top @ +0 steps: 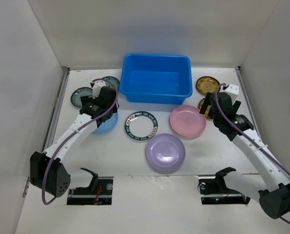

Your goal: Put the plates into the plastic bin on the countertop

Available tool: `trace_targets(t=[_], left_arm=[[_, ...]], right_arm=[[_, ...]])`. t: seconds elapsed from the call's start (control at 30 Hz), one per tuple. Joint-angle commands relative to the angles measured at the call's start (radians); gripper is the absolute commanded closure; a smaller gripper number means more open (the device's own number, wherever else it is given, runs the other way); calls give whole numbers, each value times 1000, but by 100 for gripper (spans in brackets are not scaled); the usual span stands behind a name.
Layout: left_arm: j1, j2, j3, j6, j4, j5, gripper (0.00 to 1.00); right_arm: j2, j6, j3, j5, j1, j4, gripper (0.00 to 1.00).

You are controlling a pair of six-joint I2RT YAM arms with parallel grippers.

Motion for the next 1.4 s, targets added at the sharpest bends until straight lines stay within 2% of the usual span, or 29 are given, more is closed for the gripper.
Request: trace_targets(t=[0.0,0.23,0.4,0.53,0.63,0.73,0.9,1.37], left_arm=[[15,-9,17,-11,6,-23,0],[19,-36,9,-3,20,-13,0],[74,-105,-49,-12,62,75,0],[169,-92,-69,-101,53,176,0],[248,-90,-121,-247,1,213,0],[312,-107,-206,-365,4,248,5],[363,-95,-298,-517,15,267,8],[456,85,-420,-586,265,317,20]], right_arm=[[-17,8,10,1,11,14,0],[1,14,-2,-36,19,52,0],[4,25,16,-50,47,51,0],[-8,24,-2,-61,59,75,0],[-2,37,-14,-100,70,91,0],[-22,70,-25,-111,105,92,0],[-34,77,-52,-154,133,124,0],[-7,82,-99,-234,137,181,0]])
